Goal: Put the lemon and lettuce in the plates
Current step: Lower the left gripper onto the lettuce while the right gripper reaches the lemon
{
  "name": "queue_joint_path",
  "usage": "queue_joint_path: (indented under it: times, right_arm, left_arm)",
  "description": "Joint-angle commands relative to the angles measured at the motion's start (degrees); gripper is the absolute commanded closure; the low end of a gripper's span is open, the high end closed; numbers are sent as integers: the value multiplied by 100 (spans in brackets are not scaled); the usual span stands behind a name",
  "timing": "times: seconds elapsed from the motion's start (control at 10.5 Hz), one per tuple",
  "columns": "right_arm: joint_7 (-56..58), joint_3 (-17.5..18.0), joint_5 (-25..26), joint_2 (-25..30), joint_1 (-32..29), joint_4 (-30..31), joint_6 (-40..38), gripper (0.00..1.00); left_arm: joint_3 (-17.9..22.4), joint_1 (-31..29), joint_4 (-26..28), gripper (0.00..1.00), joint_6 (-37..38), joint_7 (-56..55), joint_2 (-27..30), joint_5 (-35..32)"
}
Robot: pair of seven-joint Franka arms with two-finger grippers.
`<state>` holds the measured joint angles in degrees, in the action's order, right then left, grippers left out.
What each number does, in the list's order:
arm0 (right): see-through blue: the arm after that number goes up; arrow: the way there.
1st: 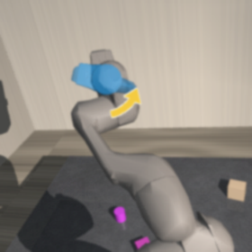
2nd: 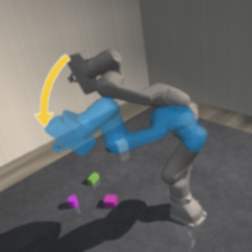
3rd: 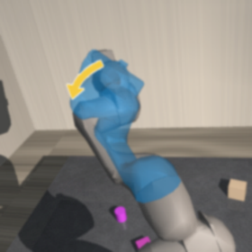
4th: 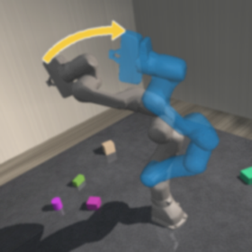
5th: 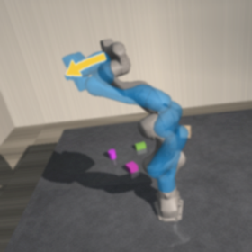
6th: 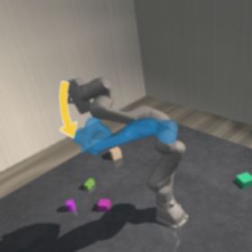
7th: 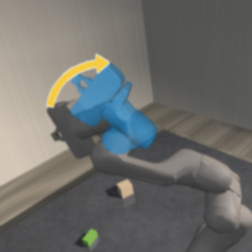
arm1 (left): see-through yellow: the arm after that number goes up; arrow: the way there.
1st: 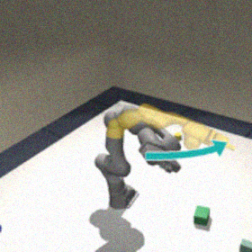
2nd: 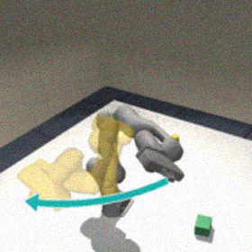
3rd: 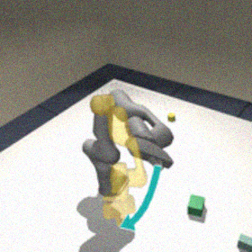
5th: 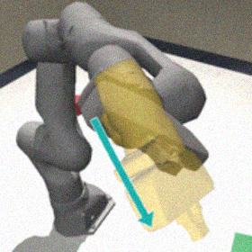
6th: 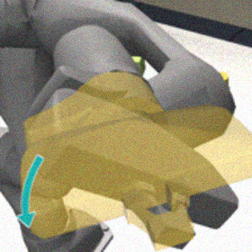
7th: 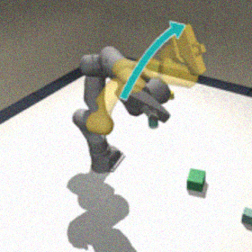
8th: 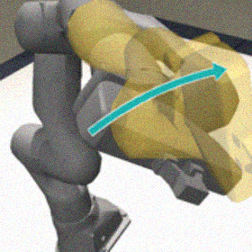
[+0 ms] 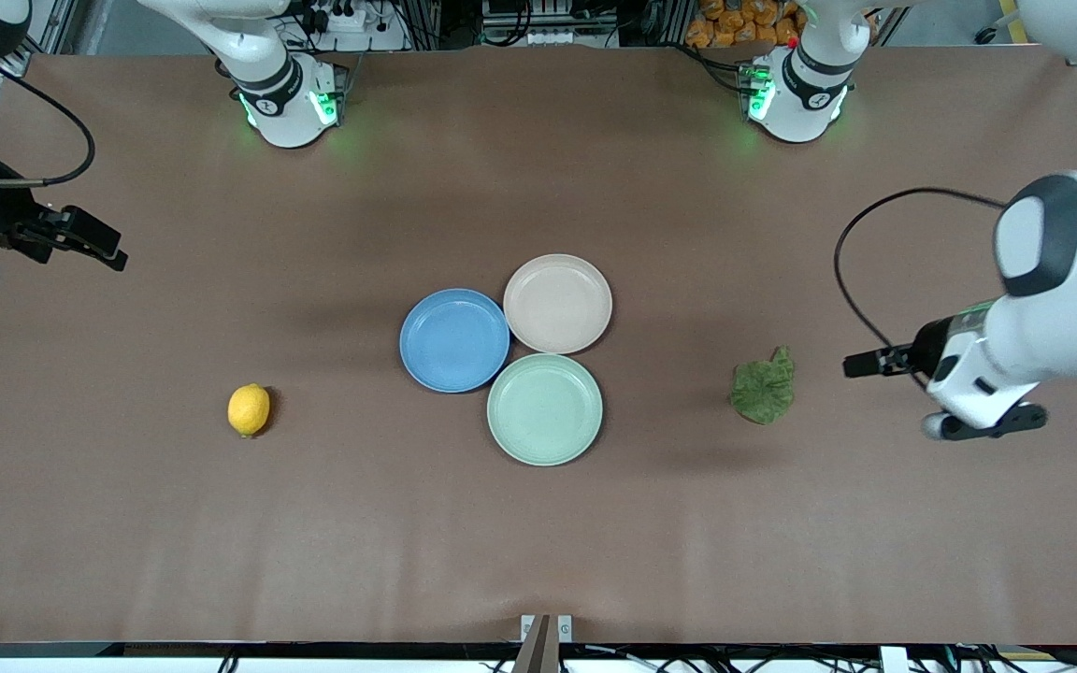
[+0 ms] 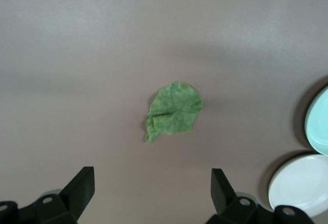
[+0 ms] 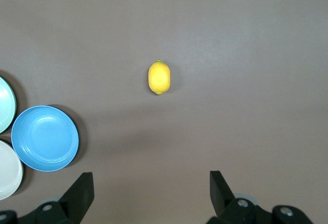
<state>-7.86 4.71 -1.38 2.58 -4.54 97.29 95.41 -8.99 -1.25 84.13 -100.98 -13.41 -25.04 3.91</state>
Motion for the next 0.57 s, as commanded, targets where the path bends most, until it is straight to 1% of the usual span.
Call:
queue_joint_path:
  times: [0.0, 0.1, 0.29, 0.48]
  right_arm:
    - [65, -40, -46, 58, 41, 560, 546, 0]
    - [56, -31, -55, -3, 32, 859, 906, 0]
    - [56, -31, -55, -274, 32, 1474, 1836, 0]
    - [65, -31, -55, -678, 32, 1967, 2794, 0]
  left_arm:
    - [3, 81, 601, 0, -893, 154, -176, 31]
    - [3, 73, 822, 0, -1219, 258, -272, 31]
    - [-6, 55, 850, 0, -1319, 356, -614, 49]
    - [3, 151, 859, 0, -1459, 400, -861, -30]
